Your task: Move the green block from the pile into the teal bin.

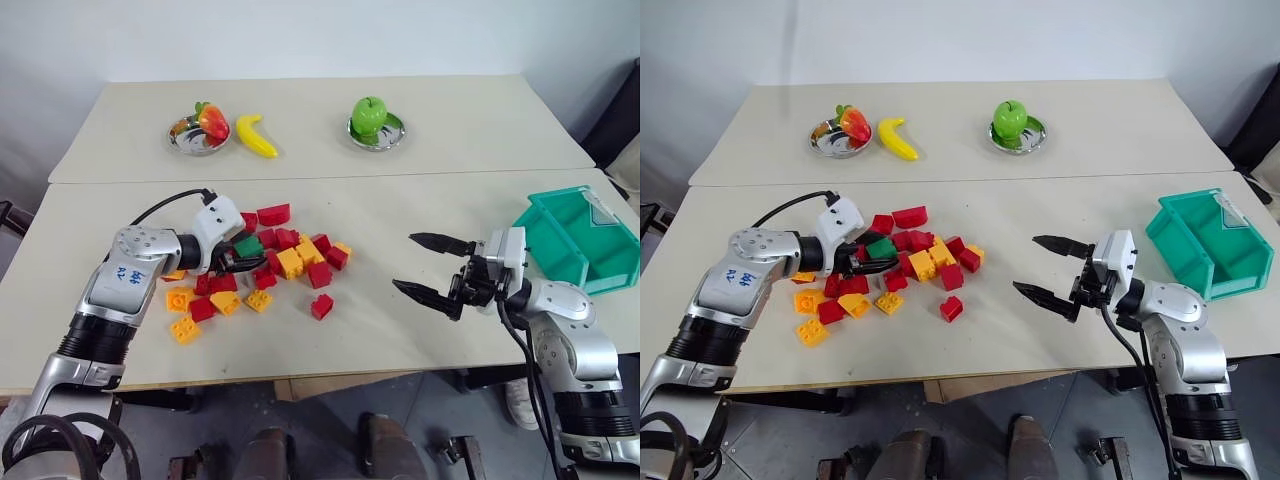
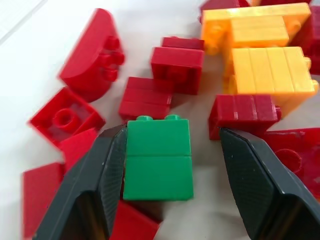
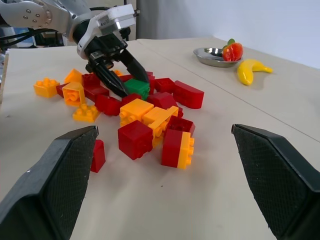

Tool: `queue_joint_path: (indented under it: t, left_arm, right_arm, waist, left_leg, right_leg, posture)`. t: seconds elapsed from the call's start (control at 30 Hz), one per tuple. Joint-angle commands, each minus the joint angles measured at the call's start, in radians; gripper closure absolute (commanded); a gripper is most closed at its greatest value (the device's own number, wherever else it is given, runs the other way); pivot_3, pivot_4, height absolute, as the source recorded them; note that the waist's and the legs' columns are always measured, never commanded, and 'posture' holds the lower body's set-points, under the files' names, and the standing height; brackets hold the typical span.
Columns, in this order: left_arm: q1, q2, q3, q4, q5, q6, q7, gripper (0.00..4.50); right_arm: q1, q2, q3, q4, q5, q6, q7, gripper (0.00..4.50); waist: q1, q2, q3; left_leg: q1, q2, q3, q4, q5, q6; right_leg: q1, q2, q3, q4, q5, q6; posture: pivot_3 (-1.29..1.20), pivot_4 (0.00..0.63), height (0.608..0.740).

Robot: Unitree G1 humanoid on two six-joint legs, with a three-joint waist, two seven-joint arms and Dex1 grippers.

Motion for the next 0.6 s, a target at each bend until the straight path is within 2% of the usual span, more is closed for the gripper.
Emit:
queue_joint_path:
  t: [0.03,0.13,0.27,0.47,0.6]
  left_arm:
    - [-0.030,0.014,-0.032,0.055,0.059,0.012,-0.010,1.46]
    - [-0.054,0.018,-0.043,0.092,0.078,0.002,-0.030,1.99]
    - [-0.071,0.039,-0.049,0.128,0.097,-0.018,-0.071,2.98]
    - [-0.092,0.024,-0.024,0.134,0.062,-0.052,-0.127,2.98]
    - [-0.161,0.008,0.025,0.120,-0.009,-0.027,-0.192,2.98]
  right_arm:
    - [-0.004,-0.010,-0.029,-0.041,0.022,-0.006,-0.005,0.00]
    - [0.001,-0.016,-0.034,-0.049,0.024,-0.003,-0.006,0.00]
    - [0.007,-0.032,-0.050,-0.057,0.028,0.002,-0.007,0.00]
    - [0.016,-0.048,-0.064,-0.065,0.031,0.006,-0.012,0.00]
    - [0.029,-0.055,-0.079,-0.079,0.035,0.011,-0.020,0.00]
  waist:
    - [0.000,0.000,0.000]
    - [0.000,0.000,0.000]
    - [-0.003,0.000,0.000]
    - [-0.002,0.000,0.000]
    - [-0.001,0.000,0.000]
  left_leg:
    - [0.000,0.000,0.000,0.000,0.000,0.000]
    - [0.000,0.000,0.000,0.000,0.000,0.000]
    - [0.000,0.000,0.000,0.000,0.000,0.000]
    - [0.000,0.000,0.000,0.000,0.000,0.000]
    - [0.000,0.000,0.000,0.000,0.000,0.000]
  right_leg:
    - [0.000,0.000,0.000,0.000,0.000,0.000]
    - [0.000,0.000,0.000,0.000,0.000,0.000]
    - [0.000,0.000,0.000,0.000,0.000,0.000]
    - [0.000,0.000,0.000,0.000,0.000,0.000]
    - [0.000,0.000,0.000,0.000,0.000,0.000]
  posture:
    - [0.00,0.150,0.740]
    - [0.00,0.150,0.740]
    - [0.00,0.150,0.740]
    - [0.00,0.150,0.740]
    - [0.00,0.150,0.740]
